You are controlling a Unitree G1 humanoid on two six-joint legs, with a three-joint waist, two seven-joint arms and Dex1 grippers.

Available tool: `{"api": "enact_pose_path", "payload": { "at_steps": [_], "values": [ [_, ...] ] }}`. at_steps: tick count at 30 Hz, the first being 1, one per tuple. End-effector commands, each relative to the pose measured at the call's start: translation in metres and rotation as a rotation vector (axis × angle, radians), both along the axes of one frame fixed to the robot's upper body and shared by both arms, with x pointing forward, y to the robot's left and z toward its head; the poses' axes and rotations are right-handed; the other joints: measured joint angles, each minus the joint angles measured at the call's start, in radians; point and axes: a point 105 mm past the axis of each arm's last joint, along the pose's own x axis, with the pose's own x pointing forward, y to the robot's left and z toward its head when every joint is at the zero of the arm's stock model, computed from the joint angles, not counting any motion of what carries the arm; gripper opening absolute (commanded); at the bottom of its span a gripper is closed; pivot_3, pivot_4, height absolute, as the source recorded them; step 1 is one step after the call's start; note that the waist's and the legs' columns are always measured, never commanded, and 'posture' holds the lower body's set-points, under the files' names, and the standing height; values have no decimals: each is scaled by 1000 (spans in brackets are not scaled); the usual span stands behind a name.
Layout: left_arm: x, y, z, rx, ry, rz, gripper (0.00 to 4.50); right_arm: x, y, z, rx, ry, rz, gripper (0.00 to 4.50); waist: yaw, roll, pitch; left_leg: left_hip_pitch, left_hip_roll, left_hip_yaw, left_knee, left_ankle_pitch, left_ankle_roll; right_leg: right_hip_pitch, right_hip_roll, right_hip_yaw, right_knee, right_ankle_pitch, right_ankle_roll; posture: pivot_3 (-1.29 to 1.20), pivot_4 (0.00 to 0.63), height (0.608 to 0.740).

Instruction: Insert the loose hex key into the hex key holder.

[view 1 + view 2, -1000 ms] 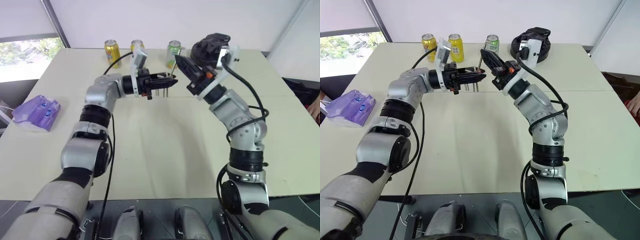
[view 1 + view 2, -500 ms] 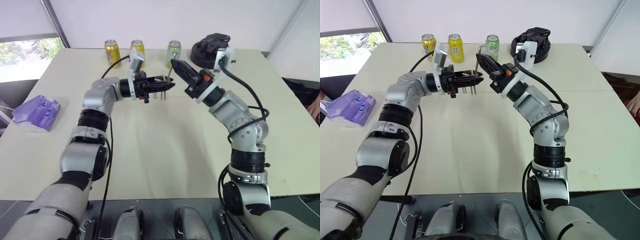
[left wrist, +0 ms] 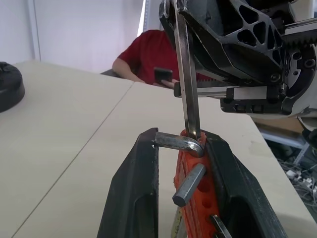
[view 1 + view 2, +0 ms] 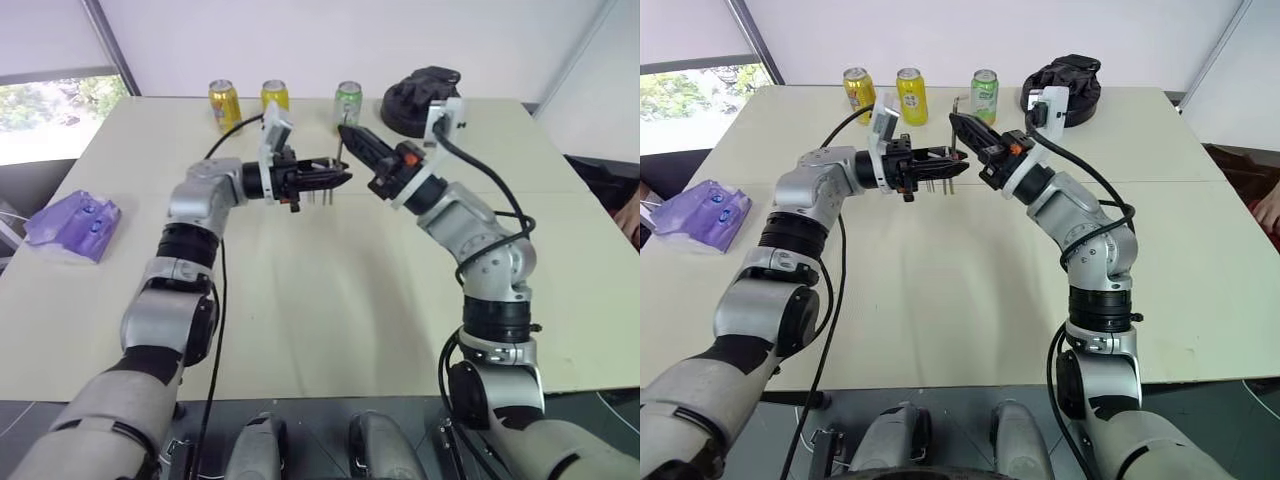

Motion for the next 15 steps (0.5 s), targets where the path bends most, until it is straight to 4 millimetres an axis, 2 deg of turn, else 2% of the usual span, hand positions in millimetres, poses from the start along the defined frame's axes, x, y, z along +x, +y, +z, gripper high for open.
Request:
{"api": "enact_pose_path", "payload": {
  "at_steps": [1,9,15],
  "values": [
    [0,-1,33,-74,-83,16,571,-20,22,6,-17,-52,136,29,0,0,0,0,0,0,0,0,0,0,0,0,0,0,0,0,150,739],
    [0,-2,30,-60,-87,15,571,-38,32,11,-51,-98,228,29,0,0,0,0,0,0,0,0,0,0,0,0,0,0,0,0,150,739],
    [1,-1,30,-59,-89,20,571,-45,37,7,-75,-98,258,29,0,0,0,0,0,0,0,0,0,0,0,0,0,0,0,0,150,739]
  ]
}}
